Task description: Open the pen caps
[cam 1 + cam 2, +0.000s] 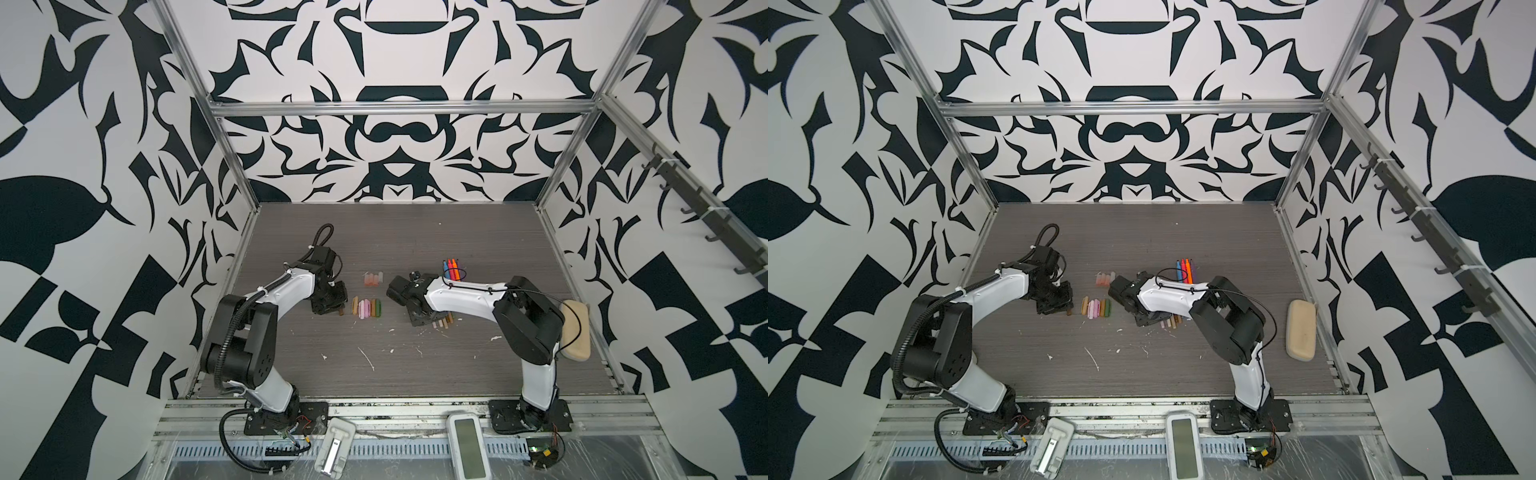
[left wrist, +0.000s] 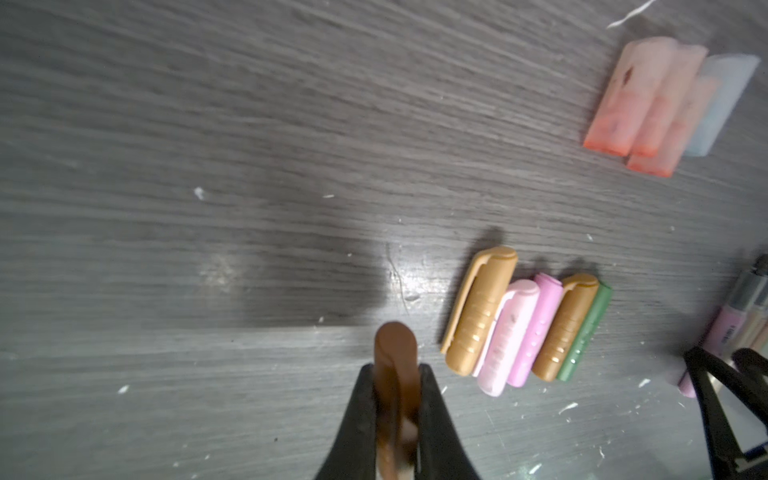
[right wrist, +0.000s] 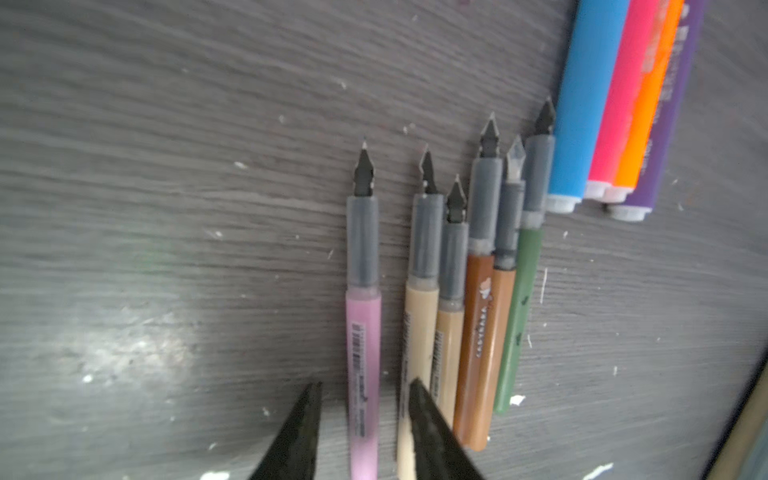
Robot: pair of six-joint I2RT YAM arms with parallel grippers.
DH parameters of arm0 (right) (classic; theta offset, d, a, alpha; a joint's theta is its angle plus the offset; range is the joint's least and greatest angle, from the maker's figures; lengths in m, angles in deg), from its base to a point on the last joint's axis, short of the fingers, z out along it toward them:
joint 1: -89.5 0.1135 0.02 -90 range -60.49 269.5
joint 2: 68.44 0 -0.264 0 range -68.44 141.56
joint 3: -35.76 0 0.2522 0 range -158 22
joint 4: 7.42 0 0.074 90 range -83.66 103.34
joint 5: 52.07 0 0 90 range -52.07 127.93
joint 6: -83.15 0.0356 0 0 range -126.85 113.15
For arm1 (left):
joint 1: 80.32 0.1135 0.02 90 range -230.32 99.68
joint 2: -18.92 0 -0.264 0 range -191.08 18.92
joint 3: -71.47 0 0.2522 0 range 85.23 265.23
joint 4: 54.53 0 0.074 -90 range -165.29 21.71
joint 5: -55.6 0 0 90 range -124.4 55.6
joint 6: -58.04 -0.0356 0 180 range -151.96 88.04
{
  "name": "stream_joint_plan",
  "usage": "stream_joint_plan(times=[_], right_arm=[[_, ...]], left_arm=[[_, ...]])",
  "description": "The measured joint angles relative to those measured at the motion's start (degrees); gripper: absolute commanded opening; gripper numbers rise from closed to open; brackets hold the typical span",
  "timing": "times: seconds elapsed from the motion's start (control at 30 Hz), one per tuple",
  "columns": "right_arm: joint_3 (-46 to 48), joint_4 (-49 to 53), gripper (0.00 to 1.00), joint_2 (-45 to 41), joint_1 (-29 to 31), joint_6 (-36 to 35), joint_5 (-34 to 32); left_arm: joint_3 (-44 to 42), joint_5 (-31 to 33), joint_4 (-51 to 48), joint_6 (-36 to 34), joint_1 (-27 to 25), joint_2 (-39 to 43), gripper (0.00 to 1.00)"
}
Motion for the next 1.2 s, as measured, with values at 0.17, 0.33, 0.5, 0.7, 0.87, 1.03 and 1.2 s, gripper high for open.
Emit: stream_joint_plan(times=[0.17,0.33,0.5,0.7,0.87,1.03,1.2], right_arm=[[0.0,0.5,0.41,-0.8,0.0,0.0,-0.8],[1.6,0.4,0.41,-6.1,-0.1,0.2,-1.2],[5.7,-0.1,0.40,-13.1,-1.1,0.4,-0.7],[9.1,-0.6,0.39,-15.4,-2.0,0.4,0.5],[10.2,-1.7,0.39,-15.8,-1.9,0.2,1.9],[11.8,-4.2,0.39,-17.6,-2.1,-0.8,4.4],[18.1,-7.1,0.44,-29.5,-3.3,-3.5,2.3]], left_arm=[[0.0,-0.3,0.7,0.0,0.0,-0.8,0.07],[0.0,-1.0,1.5,0.0,0.0,-2.1,0.11],[0.0,-2.5,2.3,-0.2,0.0,-2.4,0.26],[0.0,-3.9,3.2,0.2,0.0,-2.4,0.39],[0.0,-4.7,3.4,0.2,0.0,-2.4,0.39],[0.0,-4.3,3.3,0.7,0.0,0.2,0.47],[-4.3,-0.2,6.4,1.9,0.0,17.7,0.99]])
